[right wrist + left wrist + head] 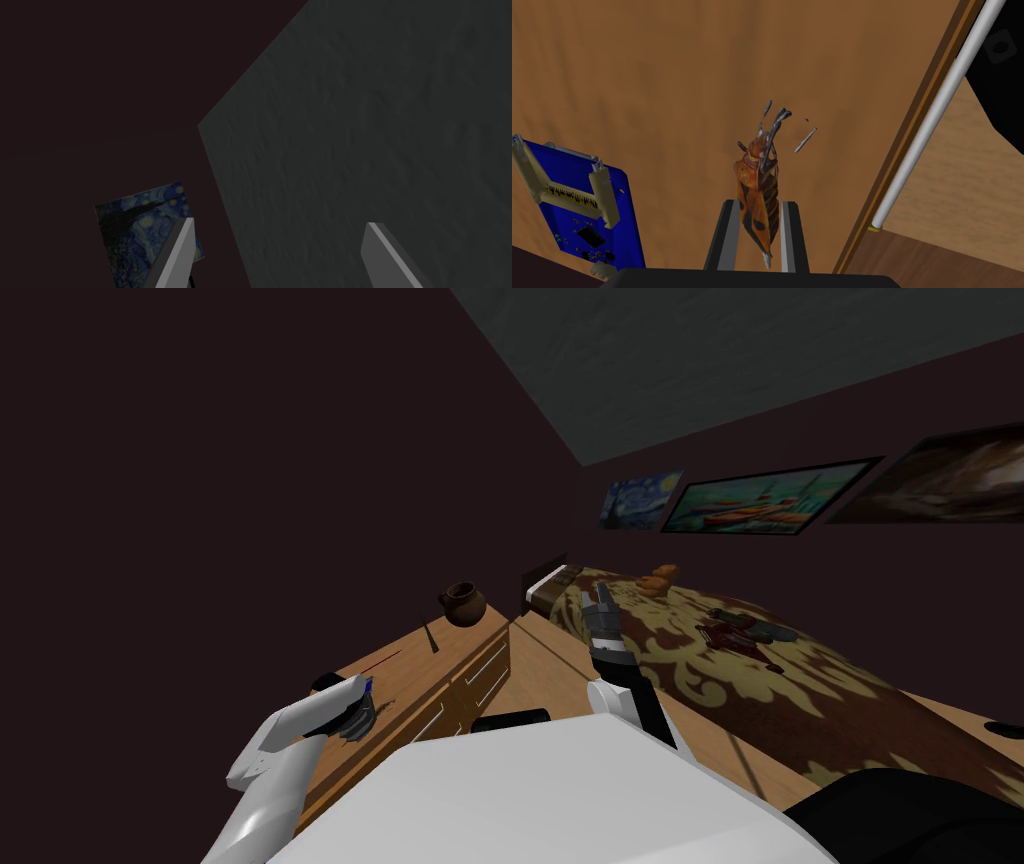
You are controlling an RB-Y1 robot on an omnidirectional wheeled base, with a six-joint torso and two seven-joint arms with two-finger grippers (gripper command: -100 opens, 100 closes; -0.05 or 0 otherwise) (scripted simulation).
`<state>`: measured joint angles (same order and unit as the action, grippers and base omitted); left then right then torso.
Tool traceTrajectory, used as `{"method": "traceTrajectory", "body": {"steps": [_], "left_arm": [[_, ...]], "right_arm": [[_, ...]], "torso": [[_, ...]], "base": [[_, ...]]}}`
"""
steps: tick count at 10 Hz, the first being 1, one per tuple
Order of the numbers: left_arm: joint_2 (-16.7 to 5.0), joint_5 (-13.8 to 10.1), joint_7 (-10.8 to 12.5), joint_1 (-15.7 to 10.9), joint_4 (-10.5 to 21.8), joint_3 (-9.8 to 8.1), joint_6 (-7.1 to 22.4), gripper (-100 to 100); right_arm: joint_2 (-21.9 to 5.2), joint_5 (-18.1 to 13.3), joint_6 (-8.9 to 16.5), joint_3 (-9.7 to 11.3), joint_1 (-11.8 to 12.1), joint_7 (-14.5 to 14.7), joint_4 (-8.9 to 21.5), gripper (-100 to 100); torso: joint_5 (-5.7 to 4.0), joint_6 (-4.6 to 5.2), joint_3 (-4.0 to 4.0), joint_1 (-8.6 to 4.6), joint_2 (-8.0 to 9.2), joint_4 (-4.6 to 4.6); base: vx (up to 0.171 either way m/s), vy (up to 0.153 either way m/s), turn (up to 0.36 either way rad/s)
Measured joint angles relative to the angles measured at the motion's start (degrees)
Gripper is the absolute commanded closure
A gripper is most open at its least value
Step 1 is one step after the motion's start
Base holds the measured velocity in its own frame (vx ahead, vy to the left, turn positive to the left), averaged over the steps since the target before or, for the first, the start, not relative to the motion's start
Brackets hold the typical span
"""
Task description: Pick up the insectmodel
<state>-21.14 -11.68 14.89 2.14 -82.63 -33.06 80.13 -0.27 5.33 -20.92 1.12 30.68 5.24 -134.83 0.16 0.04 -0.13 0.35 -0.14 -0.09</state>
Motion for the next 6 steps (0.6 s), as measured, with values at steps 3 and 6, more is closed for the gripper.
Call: {"method": "traceTrajectory", "body": {"steps": [3, 6], "left_arm": [[-0.47, -0.29, 0.01, 0.04, -1.47, -0.46, 1.7, 100], [-0.85, -0.63, 0.02, 0.29, -3.46, -0.98, 3.91, 0]], "right_arm": [[0.0, 0.0, 0.0, 0.0, 0.0, 0.0, 0.0, 0], [0.0, 0.0, 0.0, 0.0, 0.0, 0.0, 0.0, 0]], "torso": [[-0.03, 0.01, 0.02, -0.07, 0.04, 0.01], [-0.01, 0.0, 0.02, -0.06, 0.04, 0.0]], "base": [[-0.01, -0.015, -0.025], [-0.006, -0.01, -0.005]]}}
